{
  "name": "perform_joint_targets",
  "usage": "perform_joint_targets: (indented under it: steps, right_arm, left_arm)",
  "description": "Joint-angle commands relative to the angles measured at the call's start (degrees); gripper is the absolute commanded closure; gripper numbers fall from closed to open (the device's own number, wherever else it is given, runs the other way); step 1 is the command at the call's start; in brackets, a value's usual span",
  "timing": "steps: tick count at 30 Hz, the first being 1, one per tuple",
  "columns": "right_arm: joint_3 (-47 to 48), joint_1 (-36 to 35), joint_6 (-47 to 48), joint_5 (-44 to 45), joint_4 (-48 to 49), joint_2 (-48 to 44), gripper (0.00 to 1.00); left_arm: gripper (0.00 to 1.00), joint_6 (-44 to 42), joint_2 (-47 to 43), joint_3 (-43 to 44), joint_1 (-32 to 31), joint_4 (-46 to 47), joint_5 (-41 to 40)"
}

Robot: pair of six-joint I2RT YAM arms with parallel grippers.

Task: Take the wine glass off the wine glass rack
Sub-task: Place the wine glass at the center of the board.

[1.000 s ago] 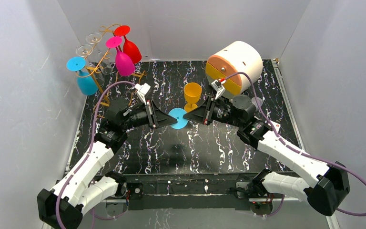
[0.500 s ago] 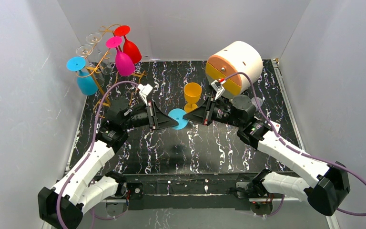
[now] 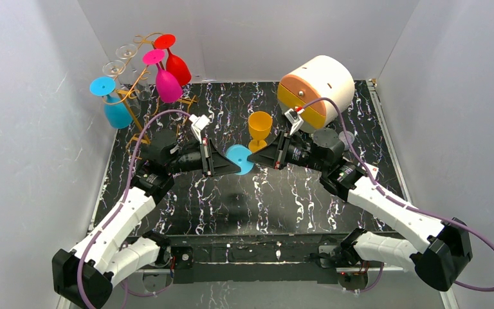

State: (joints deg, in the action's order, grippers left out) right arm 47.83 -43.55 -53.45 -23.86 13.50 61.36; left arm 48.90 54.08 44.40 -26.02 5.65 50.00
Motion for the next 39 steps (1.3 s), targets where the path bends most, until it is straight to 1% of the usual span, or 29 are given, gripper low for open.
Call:
perform_joint_targets:
  steps: [1, 3, 5, 7, 9, 10, 15, 16, 18, 20, 22, 24, 26, 27, 29, 31, 33, 35, 36, 37, 39]
  right_arm:
    - [0.3, -0.1, 0.2, -1.0, 3.2, -0.3, 0.97]
    - [0.3, -0.1, 0.3, -0.8, 3.0, -0.7, 0.88]
    - [0.5, -0.1, 0.7, -0.2, 2.3, -1.3, 0.74]
    - [1.1, -0.1, 2.0, 0.7, 0.2, -1.9, 0.62]
    - [2.8, -0.1, 4.6, 2.3, -3.2, -2.4, 0.53]
    - [3.7, -0.1, 5.7, 3.8, -5.3, -2.6, 0.5]
    - [9.9, -0.1, 12.2, 10.2, -16.3, -3.2, 0.41]
    - [10.6, -0.1, 13.2, 11.4, -17.4, -3.5, 0.4]
    - [11.3, -0.1, 14.7, 14.5, -19.2, -4.3, 0.32]
    - [12.0, -0.1, 16.1, 18.6, -21.4, -4.9, 0.27]
    - [12.3, -0.1, 17.0, 21.8, -23.3, -5.4, 0.24]
    - [12.1, -0.1, 17.6, 25.0, -24.6, -5.7, 0.2]
    - [12.2, -0.1, 18.4, 26.9, -25.3, -5.8, 0.18]
    - [12.5, 0.0, 18.9, 27.3, -25.7, -5.8, 0.17]
    - [13.4, 0.0, 20.2, 27.9, -26.6, -5.4, 0.15]
    - [14.9, 0.1, 24.8, 26.6, -28.3, -4.6, 0.12]
    - [19.1, 0.2, 31.2, 26.1, -34.1, -2.5, 0.1]
    - [24.2, 1.0, 34.5, 27.1, -40.8, 0.8, 0.08]
    - [26.1, 1.8, 36.0, 25.0, -43.0, 2.2, 0.08]
    - [27.8, 2.7, 37.3, 20.8, -44.4, 3.6, 0.07]
    - [29.6, 5.0, 37.1, 15.1, -45.6, 5.5, 0.05]
  left_arm:
    - [1.0, -2.1, -0.8, 2.2, -0.3, -0.8, -0.1]
    - [1.0, -2.5, -1.3, 1.8, -0.3, -0.8, -0.5]
    - [1.0, -3.5, -2.6, 1.5, -0.3, -0.6, -0.9]
    - [1.0, -5.1, -4.3, 2.0, -0.3, -1.0, -1.8]
    - [1.0, -8.0, -5.7, 3.5, -0.3, -3.2, -4.0]
    - [1.0, -9.0, -6.3, 4.2, -0.3, -4.2, -5.3]
    - [1.0, -18.7, -8.1, 7.7, -0.3, -16.9, -15.6]
    - [1.0, -20.5, -8.3, 8.2, -0.3, -18.9, -17.3]
    - [1.0, -22.8, -8.4, 9.1, -0.3, -23.0, -21.8]
    - [1.0, -26.6, -7.6, 11.5, -0.3, -28.1, -26.1]
    - [1.0, -29.5, -6.7, 13.4, -0.3, -30.9, -27.5]
    - [1.0, -32.6, -6.1, 14.5, -0.3, -30.9, -22.0]
    - [1.0, -32.1, -6.0, 14.8, -0.3, -29.2, -18.5]
    - [1.0, -32.2, -6.1, 14.7, -0.3, -28.0, -15.0]
    - [1.0, -32.7, -6.2, 14.0, -0.3, -26.0, -11.1]
    - [1.0, -33.8, -6.1, 13.1, -0.3, -24.6, -7.2]
    - [1.0, -35.1, -5.5, 12.7, -0.3, -23.2, -1.2]
    - [1.0, -36.7, -4.7, 12.6, -0.3, -22.3, 5.0]
    - [1.0, -37.6, -4.6, 12.6, -0.3, -22.2, 6.8]
    - [1.0, -38.8, -4.6, 12.6, -0.3, -22.2, 7.8]
    - [1.0, -42.7, -5.1, 12.0, -0.3, -22.2, 9.0]
